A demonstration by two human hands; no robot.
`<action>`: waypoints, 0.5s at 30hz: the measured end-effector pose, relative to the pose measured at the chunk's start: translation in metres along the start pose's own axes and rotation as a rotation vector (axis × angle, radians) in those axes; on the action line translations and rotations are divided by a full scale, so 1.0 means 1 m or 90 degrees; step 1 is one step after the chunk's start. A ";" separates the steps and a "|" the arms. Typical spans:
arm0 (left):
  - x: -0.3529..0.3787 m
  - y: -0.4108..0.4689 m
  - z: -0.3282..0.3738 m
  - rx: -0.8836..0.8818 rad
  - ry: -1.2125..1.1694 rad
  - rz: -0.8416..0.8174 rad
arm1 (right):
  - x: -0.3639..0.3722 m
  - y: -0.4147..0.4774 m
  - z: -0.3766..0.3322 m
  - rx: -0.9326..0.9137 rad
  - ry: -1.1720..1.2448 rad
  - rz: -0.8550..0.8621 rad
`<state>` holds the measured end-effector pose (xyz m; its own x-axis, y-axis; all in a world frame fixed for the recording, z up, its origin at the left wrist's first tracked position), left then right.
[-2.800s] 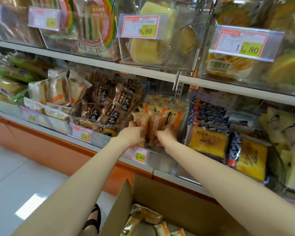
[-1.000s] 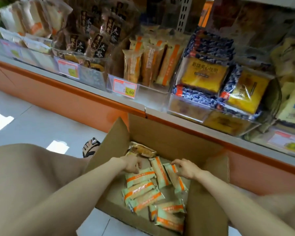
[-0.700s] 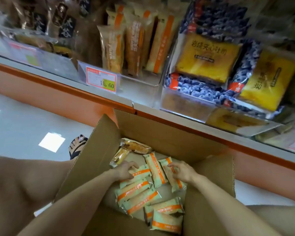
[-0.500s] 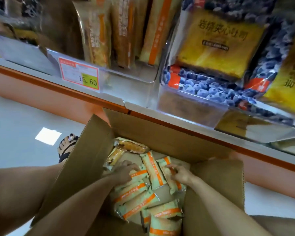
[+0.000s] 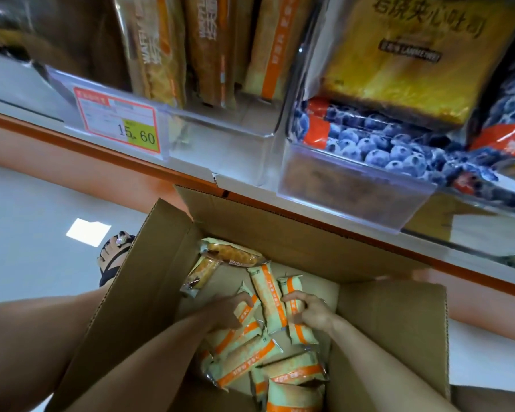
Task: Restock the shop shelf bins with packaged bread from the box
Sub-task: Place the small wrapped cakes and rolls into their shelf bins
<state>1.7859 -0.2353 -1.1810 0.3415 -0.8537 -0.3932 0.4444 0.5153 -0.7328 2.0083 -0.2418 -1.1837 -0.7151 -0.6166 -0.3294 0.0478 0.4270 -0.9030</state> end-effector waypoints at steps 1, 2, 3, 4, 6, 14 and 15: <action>0.002 -0.002 0.004 -0.001 -0.006 -0.014 | 0.003 -0.002 -0.003 -0.002 0.004 0.002; 0.002 -0.004 0.009 0.012 -0.005 -0.012 | 0.005 -0.004 -0.006 -0.004 0.008 0.008; 0.003 -0.007 0.012 0.011 0.001 -0.005 | 0.007 -0.007 -0.010 -0.008 0.012 0.015; 0.003 -0.010 0.013 0.017 0.001 0.009 | 0.009 -0.011 -0.014 -0.016 0.013 0.023; 0.001 -0.018 0.016 0.034 0.002 0.022 | 0.009 -0.020 -0.021 -0.030 -0.004 0.041; -0.057 -0.083 0.058 0.099 -0.036 0.073 | -0.019 -0.101 -0.069 -0.169 -0.131 0.078; -0.064 -0.094 0.065 0.107 -0.034 0.093 | -0.025 -0.116 -0.077 -0.188 -0.139 0.083</action>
<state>1.7759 -0.2239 -1.0507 0.4532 -0.7666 -0.4549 0.5171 0.6418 -0.5663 1.9669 -0.2256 -1.0496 -0.5496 -0.6570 -0.5160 -0.0968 0.6636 -0.7418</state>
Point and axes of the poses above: each hand's wrist, its own y-axis towards the middle knuckle, its own x-axis out of the palm, z = x × y, the point moved 4 cm from there along y, towards the middle knuckle, and after that the axes turned 9 degrees about x, right-handed, at the moved point
